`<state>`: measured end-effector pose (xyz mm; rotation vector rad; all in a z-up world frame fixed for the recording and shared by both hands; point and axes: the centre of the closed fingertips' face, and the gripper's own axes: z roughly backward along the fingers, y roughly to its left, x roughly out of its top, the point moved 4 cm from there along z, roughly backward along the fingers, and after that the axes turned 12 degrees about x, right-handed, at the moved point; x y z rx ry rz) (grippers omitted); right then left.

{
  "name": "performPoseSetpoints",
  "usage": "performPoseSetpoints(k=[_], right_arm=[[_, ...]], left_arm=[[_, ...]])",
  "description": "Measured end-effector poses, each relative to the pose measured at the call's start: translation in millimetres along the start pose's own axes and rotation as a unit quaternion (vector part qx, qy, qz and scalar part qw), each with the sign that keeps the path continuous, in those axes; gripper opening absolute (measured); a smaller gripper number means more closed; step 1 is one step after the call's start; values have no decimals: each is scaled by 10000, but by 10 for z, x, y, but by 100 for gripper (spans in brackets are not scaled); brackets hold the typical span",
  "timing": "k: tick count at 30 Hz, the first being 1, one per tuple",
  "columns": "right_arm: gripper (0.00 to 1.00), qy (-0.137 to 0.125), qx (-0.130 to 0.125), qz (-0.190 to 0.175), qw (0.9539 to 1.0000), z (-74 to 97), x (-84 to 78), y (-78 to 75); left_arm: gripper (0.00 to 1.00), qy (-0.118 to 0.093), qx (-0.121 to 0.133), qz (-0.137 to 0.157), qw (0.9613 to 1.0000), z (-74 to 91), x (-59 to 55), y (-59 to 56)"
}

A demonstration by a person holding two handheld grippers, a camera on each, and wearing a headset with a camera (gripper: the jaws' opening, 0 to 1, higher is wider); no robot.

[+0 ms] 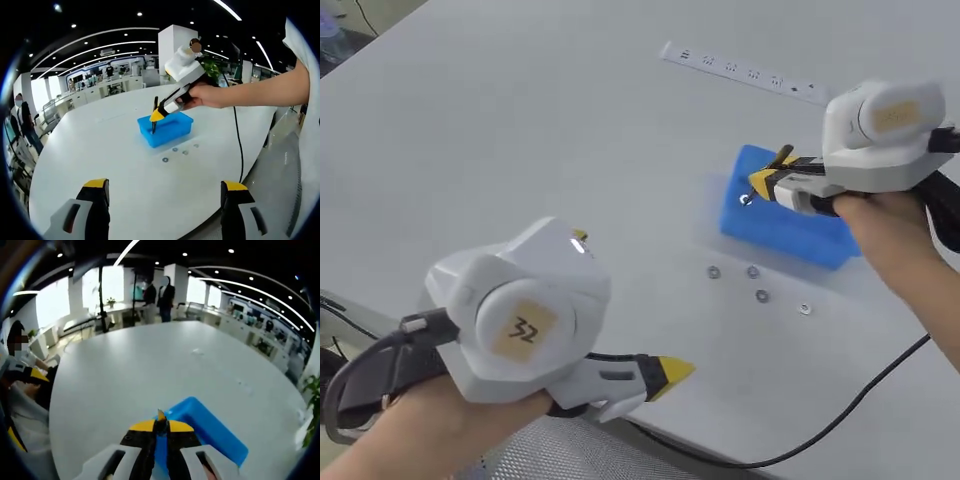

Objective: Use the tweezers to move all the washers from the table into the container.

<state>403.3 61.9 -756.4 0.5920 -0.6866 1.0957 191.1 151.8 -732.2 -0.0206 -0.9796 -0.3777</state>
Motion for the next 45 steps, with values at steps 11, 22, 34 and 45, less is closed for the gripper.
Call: performPoseSetpoints(k=[11,22,34,45], right_arm=[[3,238,53,-93,9997,-139,-112,-73],[4,360,59,2,9993,-145,-166,-56],[4,184,72,-87,9998,-53,-74,-44],[4,-237,81,172,9995,242,223,175]], left_arm=[[93,60,-54,-4,10000,9,-4,-46],[93,53,-59,-36,10000,3,-1,-55],[93,39,-34,-42,10000,17,4,-58],[93,-126,-49,51,9999,36,73,-46]])
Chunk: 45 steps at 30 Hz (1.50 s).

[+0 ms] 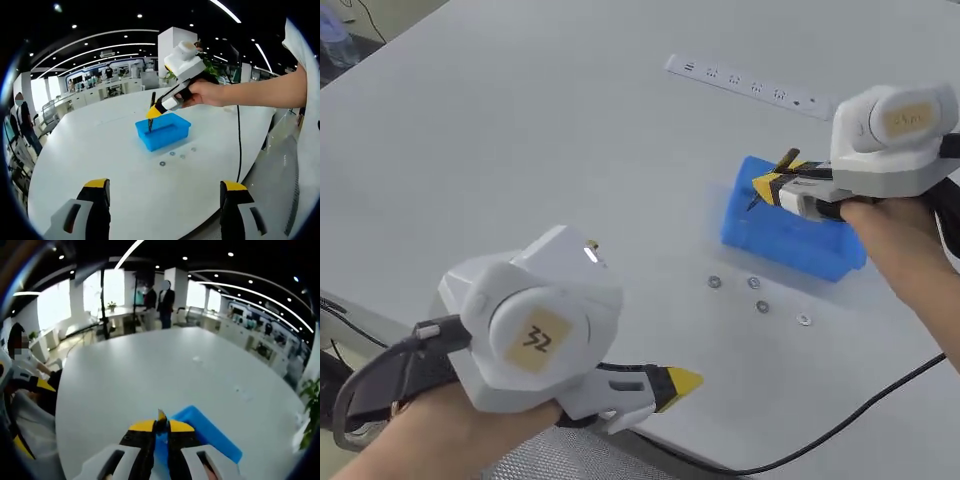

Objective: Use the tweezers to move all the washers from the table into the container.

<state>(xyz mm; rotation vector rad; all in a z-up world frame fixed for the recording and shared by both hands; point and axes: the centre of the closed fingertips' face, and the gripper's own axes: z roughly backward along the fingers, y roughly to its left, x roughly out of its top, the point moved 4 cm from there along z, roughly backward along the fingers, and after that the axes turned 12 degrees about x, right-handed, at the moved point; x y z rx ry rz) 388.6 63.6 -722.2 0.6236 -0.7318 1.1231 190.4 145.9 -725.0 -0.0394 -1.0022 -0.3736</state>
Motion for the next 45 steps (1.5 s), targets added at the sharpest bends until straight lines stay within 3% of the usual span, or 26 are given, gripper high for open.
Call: performPoseSetpoints(k=[6,9,20,34,45], right_arm=[[4,-127,140,134,9997,72,75,225],[4,-42,178,247,9995,87,18,345],[4,208,466,-46,9987,-20,-300,601],[5,575,692,-236,9957,-243,-530,527],[5,647,602,-285,9957,-276,-610,511]], left_arm=[[94,11,15,-9,10000,3,-6,8],[94,18,31,-31,10000,7,-14,9],[95,5,49,44,10000,11,-11,4],[95,115,79,20,9999,4,-59,43],[95,130,60,14,9999,-14,-68,35]])
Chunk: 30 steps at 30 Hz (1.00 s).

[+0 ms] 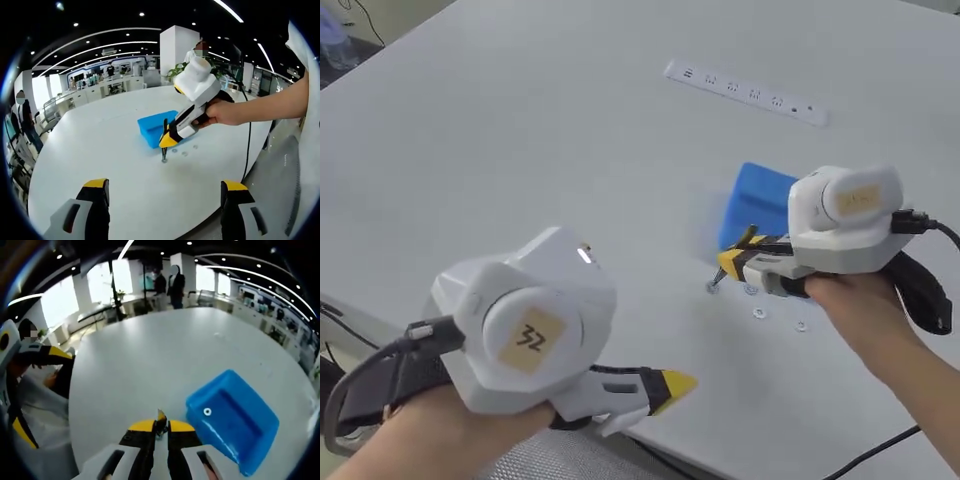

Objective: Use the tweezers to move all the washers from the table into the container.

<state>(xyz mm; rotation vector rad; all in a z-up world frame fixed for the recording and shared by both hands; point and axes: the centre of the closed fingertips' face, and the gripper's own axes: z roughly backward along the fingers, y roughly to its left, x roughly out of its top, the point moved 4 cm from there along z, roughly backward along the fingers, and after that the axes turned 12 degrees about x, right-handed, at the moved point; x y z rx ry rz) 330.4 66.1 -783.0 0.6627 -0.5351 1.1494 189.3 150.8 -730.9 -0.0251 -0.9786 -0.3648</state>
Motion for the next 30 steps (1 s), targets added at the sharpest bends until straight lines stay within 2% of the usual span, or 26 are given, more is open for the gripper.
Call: performPoseSetpoints(k=[1,5,11,15,23,30], right_arm=[[5,5,-67,45,10000,-16,-19,-22],[5,-108,-16,-70,9999,-11,5,-46],[4,-135,-77,66,9999,-20,-5,-7],[3,-300,-70,-204,9993,6,-27,-25],[3,-262,-110,-231,9993,30,-64,-37],[3,-207,-112,-108,9997,65,-12,42]], left_arm=[[95,0,12,-18,10000,0,-1,0],[95,-34,42,-4,10000,6,13,-4],[94,-1,26,-87,10000,-4,11,-26],[94,-4,-8,-78,10000,-9,15,-35],[94,-52,46,-111,9999,4,46,-15],[94,-69,75,-118,9999,23,54,6]])
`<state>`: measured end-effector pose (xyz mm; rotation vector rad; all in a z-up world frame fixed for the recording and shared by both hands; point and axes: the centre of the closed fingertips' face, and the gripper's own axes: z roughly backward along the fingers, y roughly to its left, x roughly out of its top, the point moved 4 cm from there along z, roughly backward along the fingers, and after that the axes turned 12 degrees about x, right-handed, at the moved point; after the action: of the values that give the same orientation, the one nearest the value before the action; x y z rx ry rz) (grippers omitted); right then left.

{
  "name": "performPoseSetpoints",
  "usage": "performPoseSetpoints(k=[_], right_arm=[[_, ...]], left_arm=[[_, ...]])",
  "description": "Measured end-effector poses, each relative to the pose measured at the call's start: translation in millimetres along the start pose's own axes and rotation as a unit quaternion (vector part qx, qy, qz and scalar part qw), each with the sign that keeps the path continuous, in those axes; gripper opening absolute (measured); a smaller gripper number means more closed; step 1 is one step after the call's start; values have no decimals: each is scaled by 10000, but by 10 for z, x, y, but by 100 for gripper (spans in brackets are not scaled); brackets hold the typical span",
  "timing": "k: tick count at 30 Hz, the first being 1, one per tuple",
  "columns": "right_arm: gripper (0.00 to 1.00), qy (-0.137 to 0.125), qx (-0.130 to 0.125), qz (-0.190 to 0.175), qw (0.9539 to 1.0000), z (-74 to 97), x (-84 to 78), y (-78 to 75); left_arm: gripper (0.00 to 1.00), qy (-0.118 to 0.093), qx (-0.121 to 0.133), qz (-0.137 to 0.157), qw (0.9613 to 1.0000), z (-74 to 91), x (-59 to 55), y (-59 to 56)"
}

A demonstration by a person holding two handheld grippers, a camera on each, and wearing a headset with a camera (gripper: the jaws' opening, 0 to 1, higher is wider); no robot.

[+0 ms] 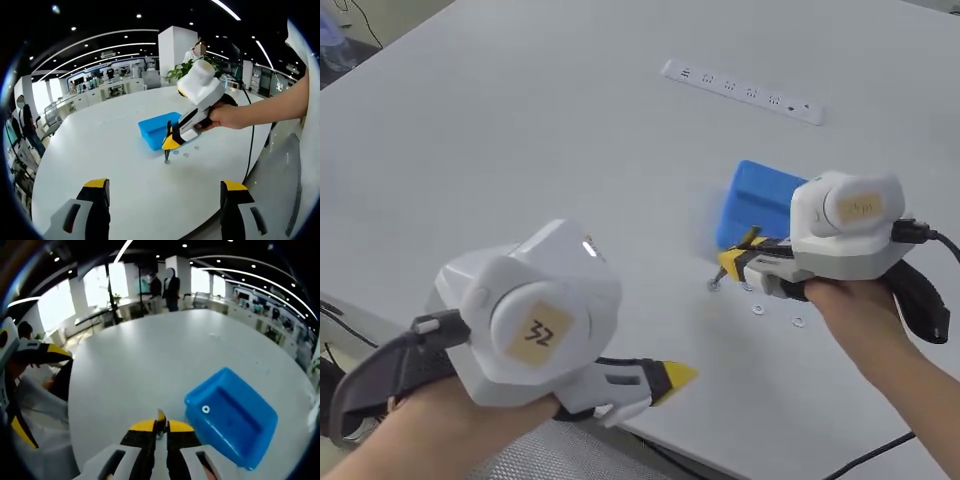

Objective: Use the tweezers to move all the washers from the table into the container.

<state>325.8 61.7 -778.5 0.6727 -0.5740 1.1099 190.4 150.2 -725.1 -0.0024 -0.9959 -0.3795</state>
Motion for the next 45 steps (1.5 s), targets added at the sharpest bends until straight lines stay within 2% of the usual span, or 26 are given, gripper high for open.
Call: performPoseSetpoints(k=[5,10,17,37,45], right_arm=[[3,-191,4,30,9998,144,115,53],[3,-408,-83,187,9990,326,310,66],[3,-641,-165,321,9973,441,514,58],[3,-879,-329,422,9947,604,750,-20],[3,-859,-469,527,9938,649,818,-99]], left_arm=[[94,-15,16,3,10000,-1,7,8],[96,-18,-111,54,9999,-11,15,-35],[95,-8,-90,2,10000,-17,17,-34],[95,23,-41,-95,9999,-4,35,-19],[95,30,-13,-79,10000,13,34,-9]])
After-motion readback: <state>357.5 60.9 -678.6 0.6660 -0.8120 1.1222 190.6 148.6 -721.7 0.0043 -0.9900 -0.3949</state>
